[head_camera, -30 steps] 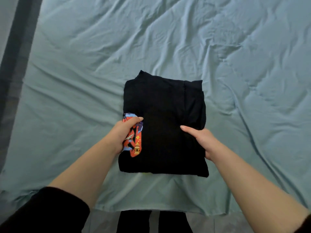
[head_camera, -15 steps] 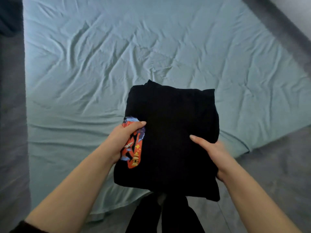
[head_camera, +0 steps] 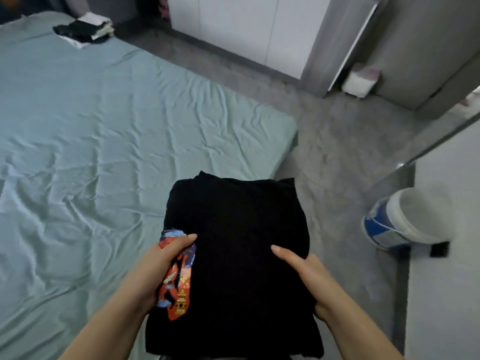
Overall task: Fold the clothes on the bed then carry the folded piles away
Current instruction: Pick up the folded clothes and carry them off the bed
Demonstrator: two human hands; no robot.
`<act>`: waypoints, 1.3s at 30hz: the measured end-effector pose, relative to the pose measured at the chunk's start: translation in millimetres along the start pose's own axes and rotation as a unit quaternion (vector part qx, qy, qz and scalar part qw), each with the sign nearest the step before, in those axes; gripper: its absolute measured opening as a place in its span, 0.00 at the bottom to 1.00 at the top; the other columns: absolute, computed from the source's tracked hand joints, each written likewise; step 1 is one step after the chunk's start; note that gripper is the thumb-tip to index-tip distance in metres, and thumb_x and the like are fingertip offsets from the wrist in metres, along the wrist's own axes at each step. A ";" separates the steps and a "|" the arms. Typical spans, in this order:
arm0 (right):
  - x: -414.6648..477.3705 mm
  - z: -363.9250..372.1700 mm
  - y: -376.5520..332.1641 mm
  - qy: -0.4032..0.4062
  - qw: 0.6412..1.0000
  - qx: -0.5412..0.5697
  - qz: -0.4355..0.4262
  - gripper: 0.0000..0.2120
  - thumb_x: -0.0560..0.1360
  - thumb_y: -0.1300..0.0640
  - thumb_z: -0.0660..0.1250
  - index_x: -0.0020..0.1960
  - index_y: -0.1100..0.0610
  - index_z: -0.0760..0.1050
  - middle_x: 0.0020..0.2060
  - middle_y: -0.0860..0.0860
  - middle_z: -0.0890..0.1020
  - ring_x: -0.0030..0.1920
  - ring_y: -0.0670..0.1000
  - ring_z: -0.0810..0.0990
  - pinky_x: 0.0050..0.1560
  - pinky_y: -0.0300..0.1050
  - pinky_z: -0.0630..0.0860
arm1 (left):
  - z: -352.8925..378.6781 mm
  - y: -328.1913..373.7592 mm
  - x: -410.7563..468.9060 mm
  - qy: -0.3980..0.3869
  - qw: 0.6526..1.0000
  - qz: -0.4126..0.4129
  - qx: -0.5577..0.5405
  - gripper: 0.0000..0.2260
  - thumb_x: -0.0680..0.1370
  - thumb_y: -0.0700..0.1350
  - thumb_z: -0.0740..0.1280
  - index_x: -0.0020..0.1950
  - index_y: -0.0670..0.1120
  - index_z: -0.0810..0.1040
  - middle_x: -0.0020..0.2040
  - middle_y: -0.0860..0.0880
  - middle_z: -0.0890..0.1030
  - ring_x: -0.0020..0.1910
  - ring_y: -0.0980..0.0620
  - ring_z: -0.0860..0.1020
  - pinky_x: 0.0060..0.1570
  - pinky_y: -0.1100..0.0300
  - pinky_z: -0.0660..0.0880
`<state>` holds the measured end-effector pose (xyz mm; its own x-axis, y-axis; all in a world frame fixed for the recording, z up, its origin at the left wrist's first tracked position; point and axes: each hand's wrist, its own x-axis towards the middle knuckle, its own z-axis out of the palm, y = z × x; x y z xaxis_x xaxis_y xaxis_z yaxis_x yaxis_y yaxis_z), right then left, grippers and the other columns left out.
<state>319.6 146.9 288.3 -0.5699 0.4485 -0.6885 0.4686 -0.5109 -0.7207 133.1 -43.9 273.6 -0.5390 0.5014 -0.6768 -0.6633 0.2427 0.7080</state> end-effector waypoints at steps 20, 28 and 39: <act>79.2 -322.1 -140.4 0.120 0.984 0.111 -0.068 0.29 0.67 0.45 0.76 0.65 0.49 0.74 0.56 0.49 0.83 0.56 0.52 0.82 0.62 0.54 0.76 | 377.3 77.9 167.5 -0.133 0.985 -0.040 0.101 0.29 0.60 0.54 0.79 0.54 0.40 0.77 0.50 0.33 0.75 0.50 0.33 0.75 0.57 0.42 0.72; 166.7 -370.4 -228.7 0.165 0.974 0.135 -0.080 0.30 0.68 0.46 0.75 0.67 0.52 0.72 0.58 0.51 0.82 0.58 0.54 0.81 0.63 0.55 0.75 | 463.0 160.2 279.4 -0.179 0.974 -0.031 0.137 0.24 0.59 0.54 0.79 0.47 0.42 0.80 0.41 0.39 0.79 0.40 0.41 0.79 0.48 0.48 0.76; 278.8 -431.9 -352.6 0.187 0.963 0.180 -0.074 0.27 0.68 0.46 0.76 0.64 0.51 0.76 0.53 0.50 0.85 0.54 0.52 0.84 0.59 0.51 0.78 | 573.0 277.9 413.9 -0.205 0.957 -0.046 0.199 0.25 0.58 0.54 0.78 0.48 0.41 0.80 0.34 0.42 0.81 0.32 0.46 0.81 0.35 0.54 0.79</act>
<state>287.0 768.8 315.4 -0.2968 0.7342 -0.6106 0.0979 -0.6126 -0.7843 23.2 706.9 305.9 -0.1855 0.7266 -0.6616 -0.4035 0.5576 0.7254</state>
